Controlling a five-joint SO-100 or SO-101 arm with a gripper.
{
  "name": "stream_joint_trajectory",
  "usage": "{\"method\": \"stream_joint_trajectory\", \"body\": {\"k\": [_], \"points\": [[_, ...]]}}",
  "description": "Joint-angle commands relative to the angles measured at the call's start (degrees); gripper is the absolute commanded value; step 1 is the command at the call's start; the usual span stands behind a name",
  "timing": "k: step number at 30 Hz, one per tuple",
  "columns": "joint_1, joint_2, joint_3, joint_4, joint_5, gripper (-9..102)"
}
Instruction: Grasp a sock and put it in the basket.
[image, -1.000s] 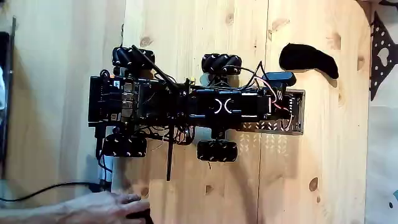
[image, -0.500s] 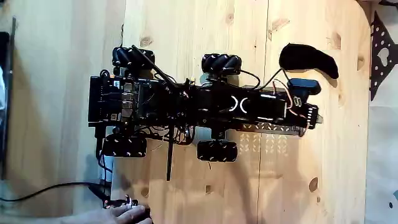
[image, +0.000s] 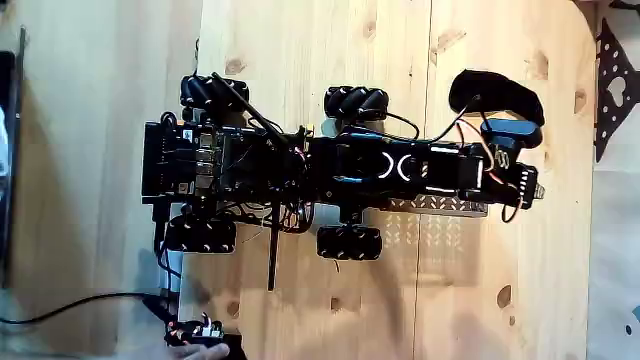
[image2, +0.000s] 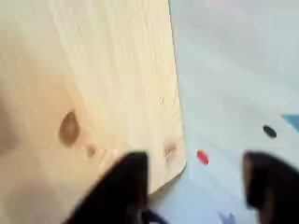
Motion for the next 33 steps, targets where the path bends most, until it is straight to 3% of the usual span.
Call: {"method": "stream_joint_trajectory", "body": {"k": [1,10,20,33], "points": [[0.26,-4.92,-11.43,8.35,0.44,12],[0.09,-12.57,-25.14,18.63,0.18,12],[-6.77,-16.17,-27.16,18.11,-2.90,13],[-25.05,-31.11,-37.88,16.96,-1.85,18]]}}
